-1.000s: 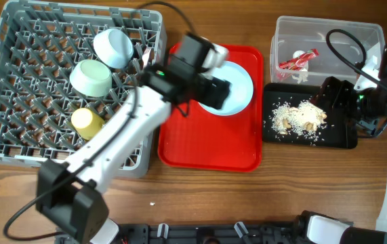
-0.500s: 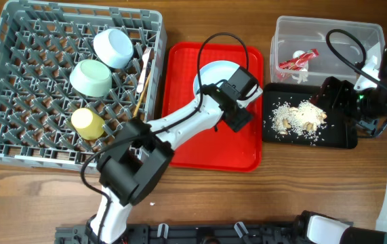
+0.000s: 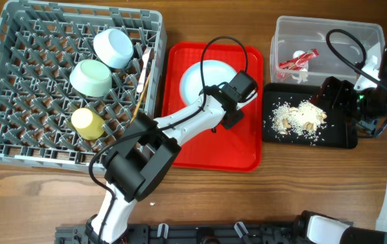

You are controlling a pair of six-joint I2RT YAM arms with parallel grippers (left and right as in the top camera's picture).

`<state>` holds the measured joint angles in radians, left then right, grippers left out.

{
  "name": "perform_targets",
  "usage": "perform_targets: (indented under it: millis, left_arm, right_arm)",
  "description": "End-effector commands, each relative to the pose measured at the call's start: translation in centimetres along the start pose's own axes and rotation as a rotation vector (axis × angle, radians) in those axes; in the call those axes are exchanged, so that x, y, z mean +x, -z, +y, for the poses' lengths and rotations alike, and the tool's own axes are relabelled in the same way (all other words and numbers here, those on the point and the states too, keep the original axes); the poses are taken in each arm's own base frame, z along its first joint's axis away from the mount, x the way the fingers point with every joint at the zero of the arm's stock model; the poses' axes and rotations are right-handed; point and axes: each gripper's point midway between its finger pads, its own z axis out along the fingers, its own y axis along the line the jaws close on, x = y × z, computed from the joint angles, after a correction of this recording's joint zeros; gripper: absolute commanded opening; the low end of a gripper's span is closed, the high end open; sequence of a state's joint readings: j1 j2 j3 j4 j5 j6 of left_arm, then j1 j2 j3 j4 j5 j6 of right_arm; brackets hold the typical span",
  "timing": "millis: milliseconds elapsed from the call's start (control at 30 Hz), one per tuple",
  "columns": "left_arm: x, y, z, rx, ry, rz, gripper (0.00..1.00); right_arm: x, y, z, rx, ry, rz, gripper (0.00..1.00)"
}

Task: Sort waste into correct bins and load items into the dishwasher rack
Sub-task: 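Move the left gripper to the red tray and grasp the light-blue plate rim, then lift the light-blue plate and stand it upright in the dish rack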

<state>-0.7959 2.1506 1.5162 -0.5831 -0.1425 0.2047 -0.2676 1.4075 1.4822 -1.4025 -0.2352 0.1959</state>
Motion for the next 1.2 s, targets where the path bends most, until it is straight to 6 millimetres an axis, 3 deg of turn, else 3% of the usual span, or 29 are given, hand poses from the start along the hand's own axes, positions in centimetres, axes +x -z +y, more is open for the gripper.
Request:
perform_targets:
  millis: [0, 100, 200, 533, 767, 933, 1167]
  left_arm:
    - [1.7, -1.2, 1.1, -0.078, -0.005, 0.065, 0.04]
    - [1.7, -0.7, 1.7, -0.115, -0.005, 0.064, 0.04]
    - [0.8, 1.2, 3.1, -0.174, 0.003, 0.031, 0.04]
    - [-3.6, 13.5, 4.7, -0.189, 0.142, -0.233, 0.04]
    - [-4.0, 20.0, 8.9, -0.179, 0.356, -0.384, 0.04]
    - [-3.4, 22.2, 11.7, -0.017, 0.529, -0.456, 0.04]
    - [-2.1, 23.4, 14.8, 0.27, 0.696, -0.504, 0.04]
  right_arm:
    - [-0.2, 0.8, 0.3, -0.01, 0.018, -0.028, 1.0]
    - [-0.2, 0.8, 0.3, -0.01, 0.018, -0.028, 1.0]
    - [-0.2, 0.8, 0.3, -0.01, 0.018, -0.027, 1.0]
    - [-0.2, 0.8, 0.3, -0.01, 0.018, -0.027, 1.0]
    - [-0.2, 0.8, 0.3, -0.01, 0.018, -0.027, 1.0]
    - [-0.2, 0.8, 0.3, -0.01, 0.018, -0.027, 1.0]
    - [-0.2, 0.8, 0.3, -0.01, 0.019, -0.027, 1.0]
